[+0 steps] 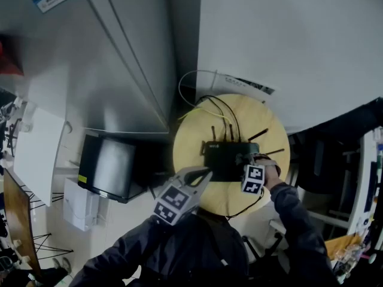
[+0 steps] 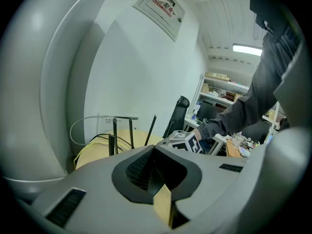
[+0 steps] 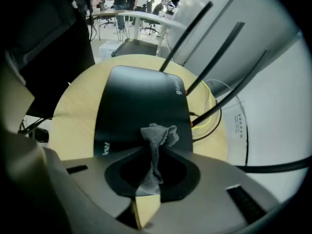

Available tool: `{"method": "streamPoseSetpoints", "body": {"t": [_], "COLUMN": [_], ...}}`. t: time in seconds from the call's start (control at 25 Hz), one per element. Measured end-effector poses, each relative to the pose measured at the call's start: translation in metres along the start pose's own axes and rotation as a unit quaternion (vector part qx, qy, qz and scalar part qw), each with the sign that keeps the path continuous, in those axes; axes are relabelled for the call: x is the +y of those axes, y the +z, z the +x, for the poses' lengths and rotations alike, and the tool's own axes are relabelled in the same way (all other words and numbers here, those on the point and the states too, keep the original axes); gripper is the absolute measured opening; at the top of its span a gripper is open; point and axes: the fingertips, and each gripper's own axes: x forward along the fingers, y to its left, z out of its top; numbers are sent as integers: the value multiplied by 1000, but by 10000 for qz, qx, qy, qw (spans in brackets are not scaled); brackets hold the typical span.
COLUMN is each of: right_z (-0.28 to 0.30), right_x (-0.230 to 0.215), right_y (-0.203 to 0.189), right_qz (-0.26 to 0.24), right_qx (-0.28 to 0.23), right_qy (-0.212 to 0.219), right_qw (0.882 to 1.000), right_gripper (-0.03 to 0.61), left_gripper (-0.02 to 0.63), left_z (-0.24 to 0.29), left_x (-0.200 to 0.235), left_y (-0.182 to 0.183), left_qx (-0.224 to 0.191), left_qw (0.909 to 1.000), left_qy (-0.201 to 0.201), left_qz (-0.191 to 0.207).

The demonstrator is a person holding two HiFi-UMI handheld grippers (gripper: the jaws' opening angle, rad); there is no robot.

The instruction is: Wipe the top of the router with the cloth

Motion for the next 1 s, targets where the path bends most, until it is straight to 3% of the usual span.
{"method": "streamPoseSetpoints", "body": {"t": [0.32, 0.56, 0.72, 1.0], "right_z": [-22, -27, -29, -13], "right_x": [72, 90, 61, -12], "right_y": [2, 1, -8, -43], "right_qz": [22, 111, 611, 1091], "right_qx": [-213, -260, -295, 380], "right_qy": [230, 284, -141, -985], "right_qw": [9995, 9992, 9976, 9884], "right_gripper": [71, 71, 71, 71], "left_gripper": [2, 2, 2, 2], "left_z": [5, 6, 2, -1], "left_x": [-25, -38, -37, -21], "left_y": [-9, -12, -13, -13], "left_qx": [69, 89, 74, 63], "left_qw": [9996, 9991, 9992, 9998], "left_qy": [-264, -384, -354, -186], "left_qz": [105, 164, 154, 60]}}
